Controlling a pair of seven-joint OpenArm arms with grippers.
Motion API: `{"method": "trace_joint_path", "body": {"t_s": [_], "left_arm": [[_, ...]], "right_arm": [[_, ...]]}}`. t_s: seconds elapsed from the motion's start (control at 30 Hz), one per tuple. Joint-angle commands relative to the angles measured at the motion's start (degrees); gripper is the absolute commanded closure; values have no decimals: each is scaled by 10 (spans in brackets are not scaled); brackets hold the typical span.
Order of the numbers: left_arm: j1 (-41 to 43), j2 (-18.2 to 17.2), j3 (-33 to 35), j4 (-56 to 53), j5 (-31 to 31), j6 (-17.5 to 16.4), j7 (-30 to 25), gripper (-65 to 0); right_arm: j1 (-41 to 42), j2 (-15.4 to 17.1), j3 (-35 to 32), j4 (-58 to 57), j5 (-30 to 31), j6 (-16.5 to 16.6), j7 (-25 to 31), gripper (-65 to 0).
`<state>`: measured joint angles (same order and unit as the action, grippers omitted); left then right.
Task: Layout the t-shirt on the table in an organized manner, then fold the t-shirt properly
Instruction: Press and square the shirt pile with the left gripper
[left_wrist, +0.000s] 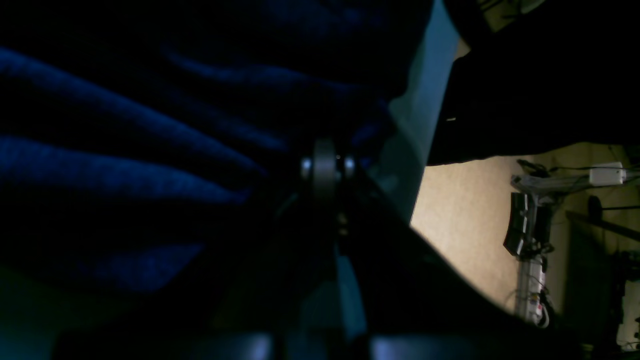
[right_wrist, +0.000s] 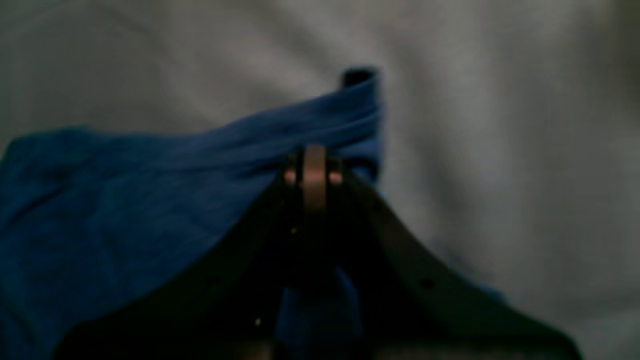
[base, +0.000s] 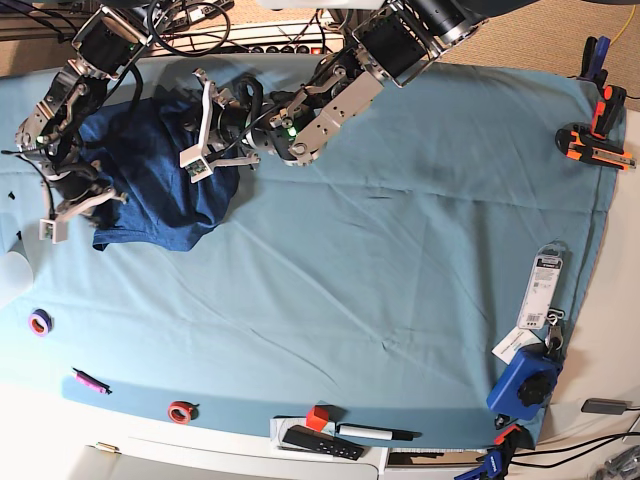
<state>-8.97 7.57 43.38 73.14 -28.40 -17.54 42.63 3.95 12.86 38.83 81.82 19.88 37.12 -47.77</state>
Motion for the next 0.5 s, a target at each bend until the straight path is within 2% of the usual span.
{"method": "trace_joint_path", "body": {"t_s": [0.0, 0.13, 0.27, 0.4, 0.47], "left_arm": [[-3, 14, 0, 9, 8, 2, 14, 0], [8, 14, 0, 9, 8, 2, 43, 0], [22, 14, 0, 9, 9, -12, 54, 0], [19, 14, 0, 10, -28, -73, 41, 0], [11, 14, -1, 12, -66, -120, 48, 0]], "right_arm": [[10, 12, 0, 9, -5, -7, 23, 0], [12, 13, 0, 9, -32, -21, 43, 0], [22, 21, -3, 9, -49, -31, 45, 0], [29, 33, -3, 9, -47, -32, 45, 0], [29, 43, -3, 9, -47, -33, 44, 0]]}}
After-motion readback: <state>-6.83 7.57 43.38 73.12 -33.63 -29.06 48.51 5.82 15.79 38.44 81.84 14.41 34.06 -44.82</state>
